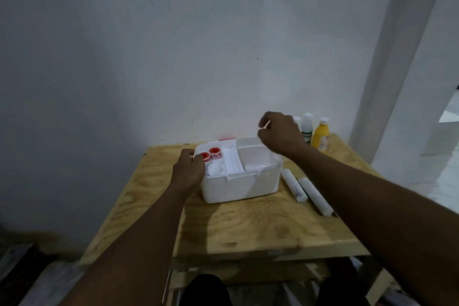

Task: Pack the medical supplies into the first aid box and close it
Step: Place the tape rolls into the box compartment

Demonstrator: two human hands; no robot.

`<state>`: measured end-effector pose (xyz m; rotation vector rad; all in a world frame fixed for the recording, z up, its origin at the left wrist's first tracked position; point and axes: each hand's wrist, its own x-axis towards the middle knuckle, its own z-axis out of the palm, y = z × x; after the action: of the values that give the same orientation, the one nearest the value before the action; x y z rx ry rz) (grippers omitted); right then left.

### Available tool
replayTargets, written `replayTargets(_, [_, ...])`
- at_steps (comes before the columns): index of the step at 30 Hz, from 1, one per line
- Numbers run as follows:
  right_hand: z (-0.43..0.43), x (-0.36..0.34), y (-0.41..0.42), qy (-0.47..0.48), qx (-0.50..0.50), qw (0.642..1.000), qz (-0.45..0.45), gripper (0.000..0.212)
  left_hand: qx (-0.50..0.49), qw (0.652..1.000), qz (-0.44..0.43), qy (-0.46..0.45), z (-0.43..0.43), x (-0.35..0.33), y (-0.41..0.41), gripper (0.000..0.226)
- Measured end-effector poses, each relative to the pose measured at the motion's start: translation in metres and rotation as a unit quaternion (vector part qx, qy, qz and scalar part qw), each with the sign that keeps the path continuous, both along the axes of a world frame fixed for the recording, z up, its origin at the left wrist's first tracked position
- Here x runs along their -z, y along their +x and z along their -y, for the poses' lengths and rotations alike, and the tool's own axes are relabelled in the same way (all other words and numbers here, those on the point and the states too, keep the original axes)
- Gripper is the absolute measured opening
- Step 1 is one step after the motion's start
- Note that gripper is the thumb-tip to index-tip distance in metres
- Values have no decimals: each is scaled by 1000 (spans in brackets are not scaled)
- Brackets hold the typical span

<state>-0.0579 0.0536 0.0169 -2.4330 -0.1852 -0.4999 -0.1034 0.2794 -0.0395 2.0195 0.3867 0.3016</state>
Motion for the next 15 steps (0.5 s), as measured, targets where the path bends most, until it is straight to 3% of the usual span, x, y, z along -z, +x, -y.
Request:
replayTargets(3, [41, 2, -3, -77, 54, 994, -61, 20, -11, 1000, 1, 13, 11, 2, -3, 38])
replayTargets(7, [67, 17, -14, -115, 14, 969, -219, 19, -17, 999, -16, 27, 16, 3, -2, 39])
replayTargets(15, [47, 61, -25, -187, 20, 958, -215, 21, -29, 999, -17, 28, 15, 1, -6, 43])
